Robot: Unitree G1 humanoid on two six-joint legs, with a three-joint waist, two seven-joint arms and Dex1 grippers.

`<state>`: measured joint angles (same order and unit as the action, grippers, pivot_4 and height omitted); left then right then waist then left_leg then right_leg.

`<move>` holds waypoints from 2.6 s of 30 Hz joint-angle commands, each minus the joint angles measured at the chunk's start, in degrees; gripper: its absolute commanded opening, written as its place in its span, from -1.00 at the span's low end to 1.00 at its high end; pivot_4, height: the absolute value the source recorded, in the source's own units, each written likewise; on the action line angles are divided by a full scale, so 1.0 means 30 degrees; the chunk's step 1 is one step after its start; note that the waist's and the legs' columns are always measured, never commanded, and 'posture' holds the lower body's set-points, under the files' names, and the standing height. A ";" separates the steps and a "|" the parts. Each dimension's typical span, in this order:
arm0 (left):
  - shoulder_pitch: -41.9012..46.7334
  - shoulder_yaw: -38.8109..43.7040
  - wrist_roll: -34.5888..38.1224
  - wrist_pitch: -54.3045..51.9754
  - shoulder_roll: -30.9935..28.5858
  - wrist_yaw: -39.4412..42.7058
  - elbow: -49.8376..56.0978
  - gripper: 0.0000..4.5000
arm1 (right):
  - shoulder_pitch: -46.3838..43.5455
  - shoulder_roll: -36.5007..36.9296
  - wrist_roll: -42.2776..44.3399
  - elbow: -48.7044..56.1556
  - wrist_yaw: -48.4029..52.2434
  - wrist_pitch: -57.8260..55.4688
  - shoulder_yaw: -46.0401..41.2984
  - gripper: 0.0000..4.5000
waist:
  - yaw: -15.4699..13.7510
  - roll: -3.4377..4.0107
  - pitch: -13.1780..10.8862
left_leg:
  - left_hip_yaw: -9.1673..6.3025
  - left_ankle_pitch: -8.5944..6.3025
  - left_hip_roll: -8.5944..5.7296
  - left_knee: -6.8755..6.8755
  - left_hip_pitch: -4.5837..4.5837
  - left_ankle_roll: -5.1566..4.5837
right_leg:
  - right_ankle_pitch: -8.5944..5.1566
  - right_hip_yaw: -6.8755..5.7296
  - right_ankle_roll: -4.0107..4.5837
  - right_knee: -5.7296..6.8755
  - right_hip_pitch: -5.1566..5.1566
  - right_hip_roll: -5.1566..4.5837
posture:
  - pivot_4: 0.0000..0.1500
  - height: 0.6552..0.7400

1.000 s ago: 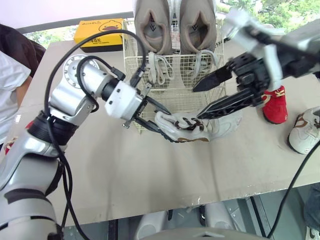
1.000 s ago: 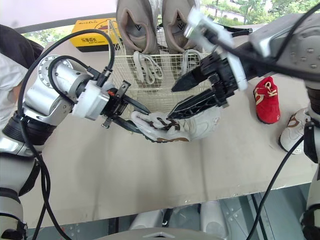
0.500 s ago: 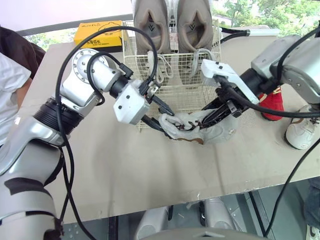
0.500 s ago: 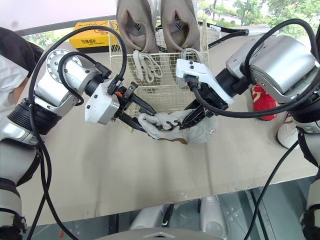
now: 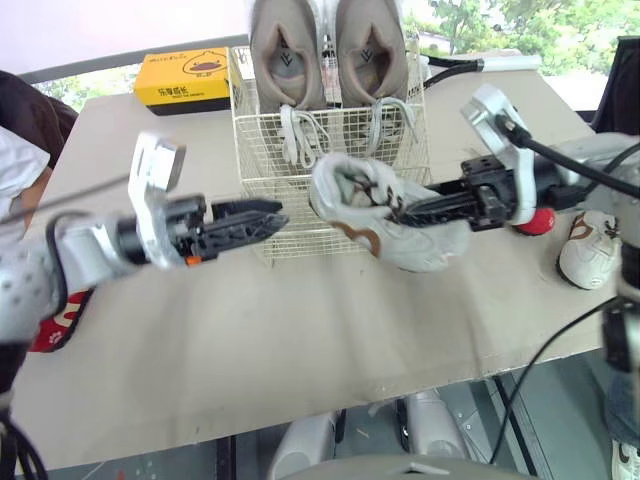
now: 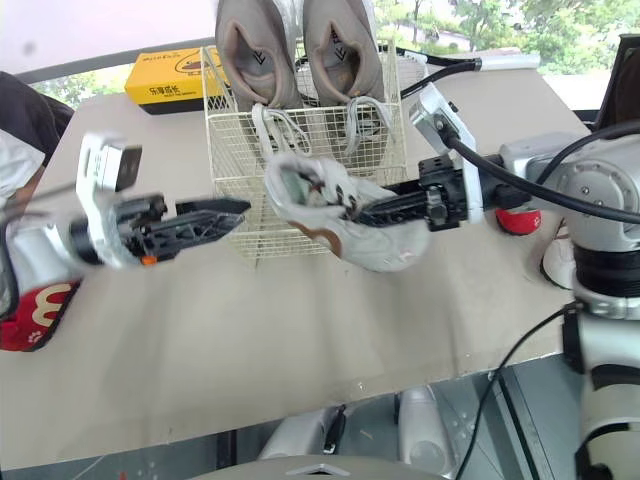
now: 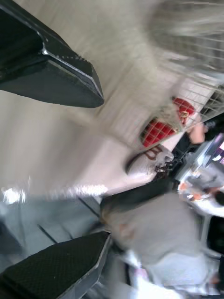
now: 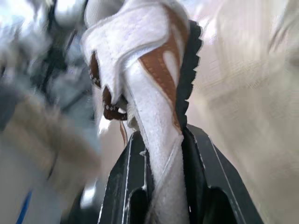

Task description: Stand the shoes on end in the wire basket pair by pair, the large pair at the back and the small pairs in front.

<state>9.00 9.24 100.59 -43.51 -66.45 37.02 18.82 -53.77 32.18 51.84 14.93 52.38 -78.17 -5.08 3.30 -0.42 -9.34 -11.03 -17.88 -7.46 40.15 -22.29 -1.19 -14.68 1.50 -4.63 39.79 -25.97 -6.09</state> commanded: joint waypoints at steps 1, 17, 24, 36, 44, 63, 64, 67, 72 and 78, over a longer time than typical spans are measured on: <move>-0.1076 0.1012 0.2701 0.0974 0.2226 -0.4063 0.3569 1.00 | 0.0008 -0.2395 0.1048 0.0981 -0.3787 -0.0182 -0.2214 -0.93 | -0.0307 0.0000 0.0000 | 0.0015 -0.0001 0.0000 -0.0007 0.0062 0.0000 | 0.0005 0.0013 0.0007 -0.0001 0.0060 0.0000 | 1.00 1.00; 0.3071 -0.0489 0.1568 0.2363 0.9786 -1.0895 0.2992 -0.24 | 0.1154 -0.5144 0.4428 0.2791 -0.9400 0.0448 -0.2826 -0.93 | -0.0439 -0.0033 0.0044 | 0.0150 -0.0003 0.0019 -0.0007 0.0135 -0.0003 | 0.0070 0.0088 0.0011 -0.0027 0.0108 0.0026 | 1.00 1.00; 0.5141 0.0233 -0.2329 0.2408 0.9577 -0.8690 0.1427 -0.79 | 0.3448 -0.3810 0.2737 0.5714 -0.8385 0.4656 -0.2288 0.17 | -0.0414 -0.0036 0.0046 | 0.0154 -0.0003 0.0019 -0.0010 0.0135 -0.0003 | 0.0070 0.0102 0.0010 -0.0031 0.0107 0.0030 | 1.00 1.00; 1.4956 -0.2489 -1.8149 1.0263 0.7823 0.7576 -0.9791 -0.79 | 1.2229 0.0996 0.0613 1.1570 -0.6391 1.1544 -0.5592 1.00 | -0.0871 -0.0043 0.0047 | 0.0159 -0.0004 0.0017 -0.0035 0.0112 -0.0005 | 0.0103 0.0020 -0.0039 -0.0175 0.0138 0.0038 | 1.00 1.00; 1.6820 -0.4038 -2.4241 1.6747 0.8902 1.4057 -1.7427 -0.79 | 1.6118 0.2282 0.2162 1.3260 -0.7977 1.2468 -0.7942 1.00 | -0.0774 -0.0058 0.0038 | 0.0111 -0.0008 0.0014 -0.0055 0.0099 -0.0020 | 0.0160 0.0023 -0.0061 -0.0300 0.0157 0.0057 | 1.00 1.00; 1.5322 0.0368 -2.2838 0.8763 0.6554 1.3741 -1.5617 0.79 | 1.7124 0.4748 0.3340 1.2089 -0.7400 1.4399 -0.7743 1.00 | -0.0659 -0.0078 0.0042 | 0.0048 -0.0023 0.0011 -0.0021 0.0084 -0.0046 | 0.0171 -0.0005 -0.0081 -0.0292 0.0158 0.0072 | 1.00 1.00; 1.4948 0.0813 -2.2409 0.7791 0.6276 1.3320 -1.4906 0.79 | 1.7022 0.4856 0.3355 1.1846 -0.7242 1.4432 -0.7660 1.00 | -0.0653 -0.0078 0.0042 | 0.0047 -0.0023 0.0011 -0.0021 0.0085 -0.0045 | 0.0171 -0.0004 -0.0081 -0.0292 0.0159 0.0072 | 1.00 1.00; 1.3766 0.2055 -2.0739 0.4436 0.5682 1.2141 -1.2497 0.79 | 1.6934 0.5208 0.3271 1.1207 -0.6810 1.4453 -0.7526 1.00 | -0.0715 -0.0081 0.0043 | 0.0040 -0.0023 0.0012 -0.0022 0.0087 -0.0045 | 0.0171 -0.0013 -0.0081 -0.0290 0.0163 0.0071 | 1.00 1.00; 1.0875 0.3619 -1.5306 -0.2447 0.5808 0.9679 -0.5889 0.79 | 1.7252 0.5578 0.3118 1.0323 -0.6824 1.4138 -0.7664 1.00 | -0.0849 -0.0083 0.0044 | 0.0037 -0.0024 0.0012 -0.0016 0.0082 -0.0046 | 0.0171 -0.0017 -0.0081 -0.0294 0.0170 0.0063 | 1.00 1.00; 0.7694 0.3026 -0.8509 -0.6295 0.7518 0.5315 0.1403 0.79 | 2.0785 0.5993 0.2084 0.9836 -0.7877 1.2703 -1.0124 1.00 | -0.0967 -0.0080 0.0052 | 0.0005 -0.0025 0.0012 -0.0017 0.0116 -0.0047 | 0.0170 -0.0045 -0.0080 -0.0318 0.0236 0.0052 | 1.00 1.00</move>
<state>32.89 18.74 69.79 -61.02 -44.58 56.73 17.13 7.51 49.58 58.93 44.29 30.25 -39.07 -30.96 0.40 -0.66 -9.18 -11.00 -17.96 -7.43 40.09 -21.93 -1.33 -14.17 1.41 -4.87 38.82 -25.26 -5.95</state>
